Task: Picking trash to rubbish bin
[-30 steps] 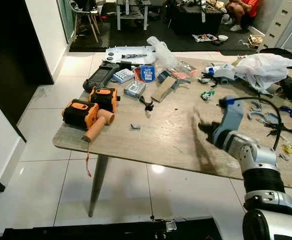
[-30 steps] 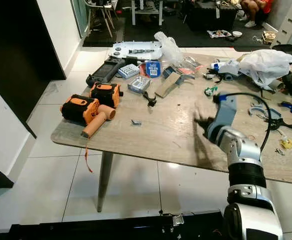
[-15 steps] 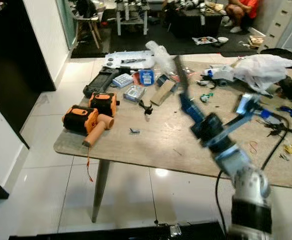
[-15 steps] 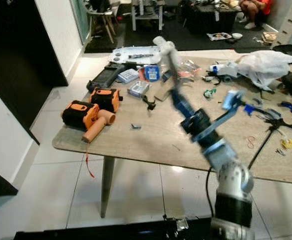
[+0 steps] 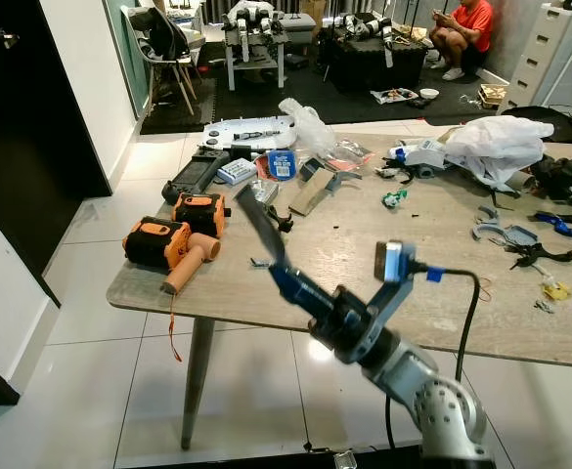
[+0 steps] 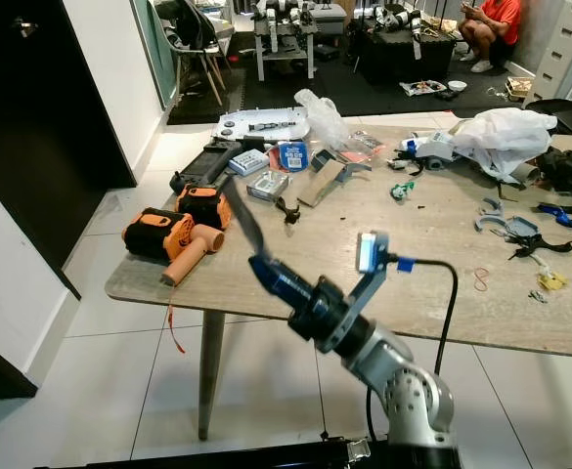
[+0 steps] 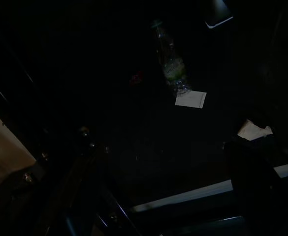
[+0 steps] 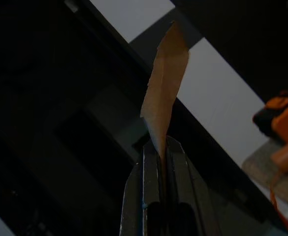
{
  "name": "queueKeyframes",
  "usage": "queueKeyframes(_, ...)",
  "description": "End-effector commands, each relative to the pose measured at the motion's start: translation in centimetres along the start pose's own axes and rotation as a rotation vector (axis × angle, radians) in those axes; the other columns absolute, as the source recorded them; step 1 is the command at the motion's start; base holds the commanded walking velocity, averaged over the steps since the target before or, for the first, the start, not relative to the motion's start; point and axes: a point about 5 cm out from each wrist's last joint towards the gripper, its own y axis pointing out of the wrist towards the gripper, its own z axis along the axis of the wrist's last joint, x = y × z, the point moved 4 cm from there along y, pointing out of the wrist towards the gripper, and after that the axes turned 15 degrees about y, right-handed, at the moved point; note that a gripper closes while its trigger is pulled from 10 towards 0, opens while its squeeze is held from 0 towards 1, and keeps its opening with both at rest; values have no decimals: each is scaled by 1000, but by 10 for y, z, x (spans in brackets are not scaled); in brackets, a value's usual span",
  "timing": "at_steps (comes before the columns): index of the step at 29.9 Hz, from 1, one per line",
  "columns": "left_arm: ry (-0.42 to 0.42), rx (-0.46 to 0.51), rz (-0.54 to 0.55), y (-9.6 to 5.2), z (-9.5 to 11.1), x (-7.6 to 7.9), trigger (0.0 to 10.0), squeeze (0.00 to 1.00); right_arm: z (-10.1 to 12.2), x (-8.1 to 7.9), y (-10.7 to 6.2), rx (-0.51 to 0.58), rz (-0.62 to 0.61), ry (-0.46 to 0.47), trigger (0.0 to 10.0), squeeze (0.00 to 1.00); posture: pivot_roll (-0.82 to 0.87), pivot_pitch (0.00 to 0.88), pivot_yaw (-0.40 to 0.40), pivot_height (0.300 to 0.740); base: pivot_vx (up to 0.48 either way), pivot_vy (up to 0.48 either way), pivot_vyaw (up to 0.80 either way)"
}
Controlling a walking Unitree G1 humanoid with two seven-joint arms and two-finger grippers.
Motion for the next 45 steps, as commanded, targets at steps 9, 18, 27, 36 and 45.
queueKeyframes(9,17,96,4,3,32,0,10000,0,-36,-8,-17,-203,40,31,10000,0,-129,103,40,740,0,0,-484)
queueKeyframes(18,25,102,-1,3,35,1,10000,0,-44,-3,-22,-253,9,27,10000,0,-135,98,41,740,0,0,-775)
queueKeyframes(27,29,105,-8,4,38,4,10000,0,-63,10,-36,-377,-69,9,10000,0,-140,103,42,740,0,0,-777)
queueKeyframes(36,41,105,-19,4,37,8,10000,0,-76,23,-54,-473,-152,7,10000,0,-143,103,38,740,0,0,-775)
queueKeyframes(45,54,112,-26,5,41,11,10000,0,-86,59,-84,-512,-352,4,10000,0,-153,104,26,740,0,0,-775)
